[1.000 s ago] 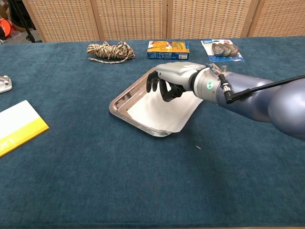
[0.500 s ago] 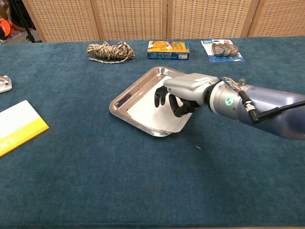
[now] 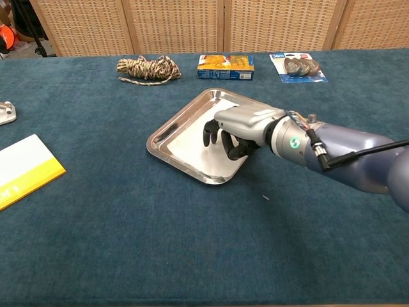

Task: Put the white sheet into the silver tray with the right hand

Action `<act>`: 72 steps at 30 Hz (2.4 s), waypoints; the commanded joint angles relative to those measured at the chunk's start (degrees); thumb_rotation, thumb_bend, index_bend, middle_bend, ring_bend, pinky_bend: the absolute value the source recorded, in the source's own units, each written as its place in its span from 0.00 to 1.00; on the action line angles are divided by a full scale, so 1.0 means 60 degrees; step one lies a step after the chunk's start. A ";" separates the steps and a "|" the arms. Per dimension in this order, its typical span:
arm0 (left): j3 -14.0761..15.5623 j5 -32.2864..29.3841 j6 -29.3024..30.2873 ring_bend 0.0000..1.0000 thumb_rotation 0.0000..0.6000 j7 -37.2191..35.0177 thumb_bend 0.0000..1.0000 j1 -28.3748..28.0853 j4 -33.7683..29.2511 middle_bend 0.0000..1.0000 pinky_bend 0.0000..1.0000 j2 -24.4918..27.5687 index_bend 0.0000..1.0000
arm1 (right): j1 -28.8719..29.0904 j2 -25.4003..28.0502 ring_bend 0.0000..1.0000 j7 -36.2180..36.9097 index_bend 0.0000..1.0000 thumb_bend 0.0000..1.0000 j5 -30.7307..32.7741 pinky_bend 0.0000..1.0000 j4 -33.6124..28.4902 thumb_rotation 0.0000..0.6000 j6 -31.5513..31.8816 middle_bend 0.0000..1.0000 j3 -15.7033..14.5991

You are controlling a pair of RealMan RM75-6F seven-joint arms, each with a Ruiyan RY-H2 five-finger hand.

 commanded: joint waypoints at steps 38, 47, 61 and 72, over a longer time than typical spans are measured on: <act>-0.0007 -0.0029 -0.0017 0.00 1.00 0.0023 0.00 -0.0001 -0.0015 0.00 0.00 -0.0011 0.00 | 0.0049 -0.0638 0.15 -0.0461 0.29 1.00 0.0325 0.00 0.0482 1.00 0.0022 0.27 0.0470; -0.0026 -0.0049 -0.0018 0.00 1.00 -0.0074 0.00 0.0008 0.0005 0.00 0.00 0.0022 0.00 | 0.0055 -0.0714 0.15 -0.0451 0.29 1.00 0.0301 0.00 0.0561 1.00 0.0079 0.27 0.0548; -0.0022 -0.0027 0.0014 0.00 1.00 -0.0044 0.00 0.0017 -0.0023 0.00 0.00 0.0025 0.00 | 0.0124 -0.0894 0.15 -0.0564 0.29 1.00 0.0447 0.00 0.0725 1.00 0.0018 0.27 0.0627; -0.0021 -0.0014 0.0024 0.00 1.00 -0.0065 0.00 0.0022 -0.0022 0.00 0.00 0.0036 0.00 | 0.0092 -0.0735 0.13 -0.0439 0.26 0.91 0.0302 0.00 0.0515 1.00 0.0000 0.24 0.0675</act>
